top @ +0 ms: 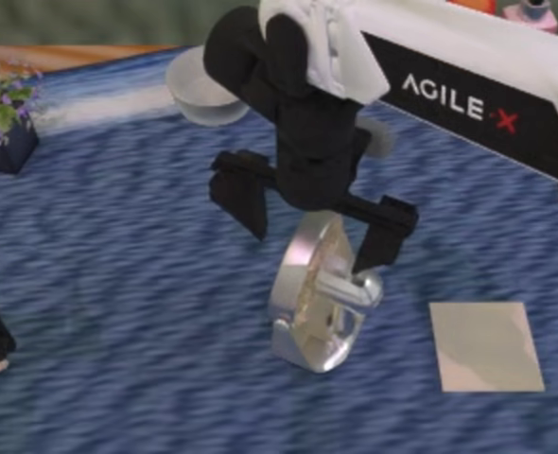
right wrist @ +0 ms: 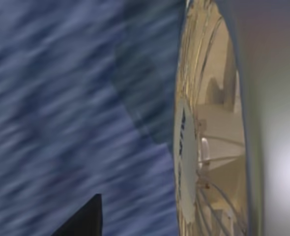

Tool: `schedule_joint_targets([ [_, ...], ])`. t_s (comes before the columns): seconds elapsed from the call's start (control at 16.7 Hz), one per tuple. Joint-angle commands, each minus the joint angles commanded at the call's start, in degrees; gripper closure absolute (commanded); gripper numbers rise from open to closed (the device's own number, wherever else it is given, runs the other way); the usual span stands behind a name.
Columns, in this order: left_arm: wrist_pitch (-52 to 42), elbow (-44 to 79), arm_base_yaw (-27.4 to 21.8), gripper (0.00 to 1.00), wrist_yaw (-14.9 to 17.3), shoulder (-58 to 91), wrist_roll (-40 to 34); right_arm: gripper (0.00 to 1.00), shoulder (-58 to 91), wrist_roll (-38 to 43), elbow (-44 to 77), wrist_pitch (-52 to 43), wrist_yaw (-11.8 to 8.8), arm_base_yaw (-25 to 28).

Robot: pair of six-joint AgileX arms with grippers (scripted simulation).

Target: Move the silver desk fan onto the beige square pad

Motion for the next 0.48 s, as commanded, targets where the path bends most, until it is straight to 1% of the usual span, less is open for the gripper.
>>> schedule_joint_targets([
  [0.48,0.0,0.0,0.0,0.00,0.0,0.0,0.0,0.68,0.0,0.0,0.0,0.0,0.0,0.0],
])
